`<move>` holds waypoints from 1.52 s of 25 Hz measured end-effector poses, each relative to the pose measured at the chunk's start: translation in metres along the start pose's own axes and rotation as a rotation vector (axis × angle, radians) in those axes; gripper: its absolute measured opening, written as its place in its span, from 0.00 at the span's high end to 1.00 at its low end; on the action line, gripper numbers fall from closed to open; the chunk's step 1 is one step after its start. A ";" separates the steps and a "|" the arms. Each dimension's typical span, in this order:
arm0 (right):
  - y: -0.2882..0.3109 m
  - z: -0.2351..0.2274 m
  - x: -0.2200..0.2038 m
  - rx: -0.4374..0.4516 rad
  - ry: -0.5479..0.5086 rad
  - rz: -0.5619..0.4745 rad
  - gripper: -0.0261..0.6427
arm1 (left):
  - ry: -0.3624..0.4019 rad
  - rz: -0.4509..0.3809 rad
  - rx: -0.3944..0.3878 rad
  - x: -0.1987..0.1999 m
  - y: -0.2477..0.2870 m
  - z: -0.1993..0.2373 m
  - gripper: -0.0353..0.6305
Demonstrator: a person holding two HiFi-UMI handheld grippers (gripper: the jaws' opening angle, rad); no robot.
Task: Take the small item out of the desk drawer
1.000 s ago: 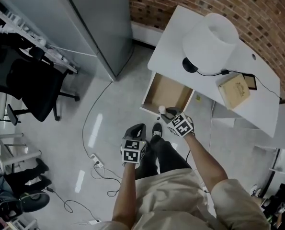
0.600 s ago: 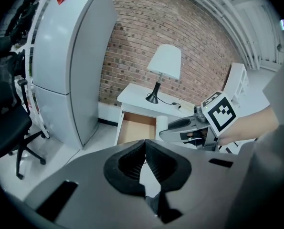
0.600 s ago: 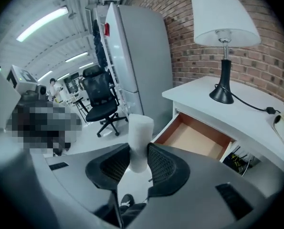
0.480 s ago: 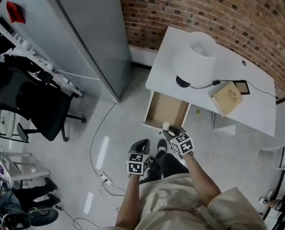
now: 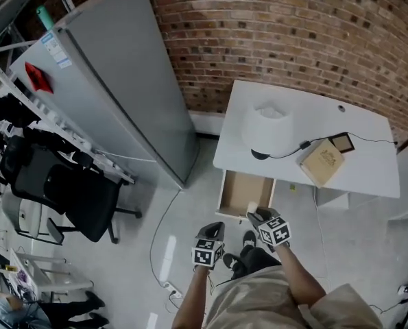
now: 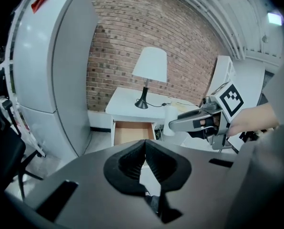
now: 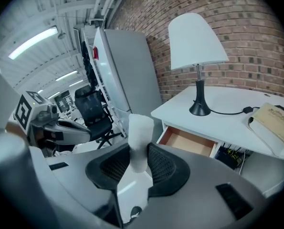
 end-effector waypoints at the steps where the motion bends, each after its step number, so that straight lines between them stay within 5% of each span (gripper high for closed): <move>1: -0.003 -0.001 0.004 -0.004 0.004 -0.011 0.75 | 0.005 -0.001 0.006 0.005 0.000 0.003 0.92; 10: -0.025 0.005 0.012 -0.016 0.045 -0.071 0.75 | -0.108 -0.116 0.068 0.045 -0.002 -0.005 0.92; 38: -0.022 0.024 0.012 -0.024 0.025 -0.121 0.75 | -0.031 -0.134 0.036 0.050 -0.008 -0.010 0.92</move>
Point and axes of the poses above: the fingertips, and each gripper's own axes: y forward along the fingers, z to its left, x out of its top, the point moved 3 cm from there along -y, backward along the fingers
